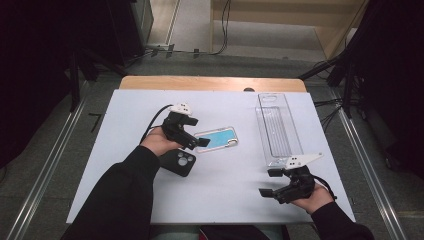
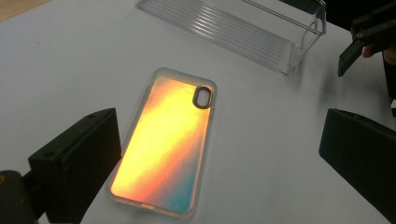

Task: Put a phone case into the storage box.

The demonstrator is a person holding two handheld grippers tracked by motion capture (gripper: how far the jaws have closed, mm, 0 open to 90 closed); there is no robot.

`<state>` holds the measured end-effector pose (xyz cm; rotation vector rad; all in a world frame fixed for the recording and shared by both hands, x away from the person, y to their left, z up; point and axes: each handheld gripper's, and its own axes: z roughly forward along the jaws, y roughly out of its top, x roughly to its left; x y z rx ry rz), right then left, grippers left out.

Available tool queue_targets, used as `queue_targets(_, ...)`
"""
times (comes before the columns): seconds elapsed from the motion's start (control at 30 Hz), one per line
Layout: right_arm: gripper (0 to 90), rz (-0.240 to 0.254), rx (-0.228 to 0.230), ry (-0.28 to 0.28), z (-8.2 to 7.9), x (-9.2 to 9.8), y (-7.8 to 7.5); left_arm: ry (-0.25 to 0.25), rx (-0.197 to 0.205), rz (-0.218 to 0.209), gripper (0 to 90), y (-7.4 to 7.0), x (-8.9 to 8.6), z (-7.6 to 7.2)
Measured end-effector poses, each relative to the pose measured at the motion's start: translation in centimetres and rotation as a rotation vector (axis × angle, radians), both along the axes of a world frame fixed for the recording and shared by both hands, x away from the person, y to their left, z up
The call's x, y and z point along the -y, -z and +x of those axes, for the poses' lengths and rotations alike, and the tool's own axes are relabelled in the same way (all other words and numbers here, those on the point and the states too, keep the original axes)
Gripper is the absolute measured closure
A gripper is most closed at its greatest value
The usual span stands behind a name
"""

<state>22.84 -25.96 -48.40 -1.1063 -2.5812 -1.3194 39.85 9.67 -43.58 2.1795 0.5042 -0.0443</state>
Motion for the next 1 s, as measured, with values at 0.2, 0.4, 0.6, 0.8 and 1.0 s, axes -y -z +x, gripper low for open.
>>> queue_targets(0.2, 13.0, 0.003, -0.003, -0.002, 0.0, -0.1, 0.0, 0.012, -0.006, 0.004, 0.0, 0.7, 1.4, 1.3)
queue_targets(0.4, 13.0, 0.004, -0.005, -0.006, 0.0, -0.1, 0.0, 0.027, -0.006, -0.002, 0.0, 1.2, 2.8, 2.4)
queue_targets(0.6, 13.0, 0.006, -0.004, -0.009, 0.0, -0.1, 0.0, 0.035, -0.009, -0.009, 2.1, 1.2, 4.0, 3.2)
queue_targets(0.8, 13.0, 0.008, -0.005, -0.008, 0.0, 0.0, 0.0, 0.045, 0.007, 0.004, 2.1, 1.6, 4.7, 3.6)
queue_targets(1.0, 13.0, 0.008, -0.003, -0.008, 0.0, 0.0, 0.0, 0.043, 0.010, 0.014, 2.2, 1.8, 4.5, 3.8)
